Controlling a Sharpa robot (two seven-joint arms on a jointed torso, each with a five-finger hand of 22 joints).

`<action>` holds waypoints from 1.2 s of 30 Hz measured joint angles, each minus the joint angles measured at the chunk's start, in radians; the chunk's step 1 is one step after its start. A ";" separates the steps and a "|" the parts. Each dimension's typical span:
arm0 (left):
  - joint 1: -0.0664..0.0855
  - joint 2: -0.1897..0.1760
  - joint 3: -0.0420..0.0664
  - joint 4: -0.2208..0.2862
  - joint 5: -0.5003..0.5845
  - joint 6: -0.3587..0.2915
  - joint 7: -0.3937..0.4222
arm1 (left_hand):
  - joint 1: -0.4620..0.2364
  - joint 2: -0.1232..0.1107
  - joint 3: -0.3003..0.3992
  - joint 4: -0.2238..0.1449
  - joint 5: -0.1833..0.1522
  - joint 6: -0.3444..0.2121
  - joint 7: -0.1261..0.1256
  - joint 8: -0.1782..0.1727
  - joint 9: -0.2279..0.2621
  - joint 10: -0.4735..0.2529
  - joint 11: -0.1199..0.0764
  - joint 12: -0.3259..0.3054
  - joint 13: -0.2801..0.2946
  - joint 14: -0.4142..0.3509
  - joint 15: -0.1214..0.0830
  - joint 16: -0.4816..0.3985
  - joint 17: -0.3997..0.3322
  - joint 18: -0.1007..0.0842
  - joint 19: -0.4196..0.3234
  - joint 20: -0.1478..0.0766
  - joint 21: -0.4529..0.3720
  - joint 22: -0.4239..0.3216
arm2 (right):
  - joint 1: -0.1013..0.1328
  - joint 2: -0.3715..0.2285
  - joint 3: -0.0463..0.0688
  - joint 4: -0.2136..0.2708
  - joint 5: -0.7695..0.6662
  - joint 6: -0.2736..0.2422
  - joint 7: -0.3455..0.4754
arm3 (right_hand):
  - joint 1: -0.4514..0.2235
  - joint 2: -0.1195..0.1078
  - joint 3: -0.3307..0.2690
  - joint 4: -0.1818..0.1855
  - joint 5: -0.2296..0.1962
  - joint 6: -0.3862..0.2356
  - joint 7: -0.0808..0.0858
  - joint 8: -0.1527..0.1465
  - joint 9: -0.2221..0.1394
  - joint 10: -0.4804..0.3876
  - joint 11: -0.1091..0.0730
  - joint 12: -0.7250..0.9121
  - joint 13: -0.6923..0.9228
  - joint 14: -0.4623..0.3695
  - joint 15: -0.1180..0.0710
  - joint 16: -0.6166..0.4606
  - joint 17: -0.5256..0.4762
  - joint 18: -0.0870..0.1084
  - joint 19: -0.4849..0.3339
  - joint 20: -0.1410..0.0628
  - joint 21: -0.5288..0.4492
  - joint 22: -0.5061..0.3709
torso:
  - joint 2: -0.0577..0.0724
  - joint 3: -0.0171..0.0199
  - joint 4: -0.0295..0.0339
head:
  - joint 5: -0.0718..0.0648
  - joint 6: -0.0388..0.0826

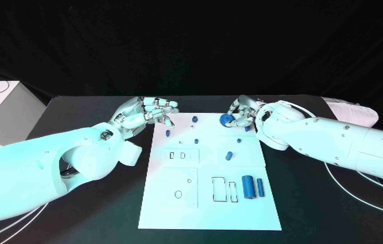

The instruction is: Assemble the parts on the task board

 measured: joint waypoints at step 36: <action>0.000 -0.002 0.000 -0.001 0.000 0.000 -0.005 | 0.004 0.004 0.000 0.000 0.000 0.000 0.000 0.000 0.000 0.000 0.000 0.000 0.000 0.000 0.000 0.005 0.000 0.000 0.000 0.000 0.005 0.004 | -0.013 0.004 -0.004 0.071 -0.225 -0.083 -0.042 | 0.020 0.011 0.109 0.006 0.039 0.097 -0.025 0.019 0.007 -0.002 -0.013 0.000 0.000 0.000 -0.015 0.000 0.000 0.000 0.000 -0.008 0.019 0.000 | 0.000 0.0001 -0.0019 | 0.009 0.000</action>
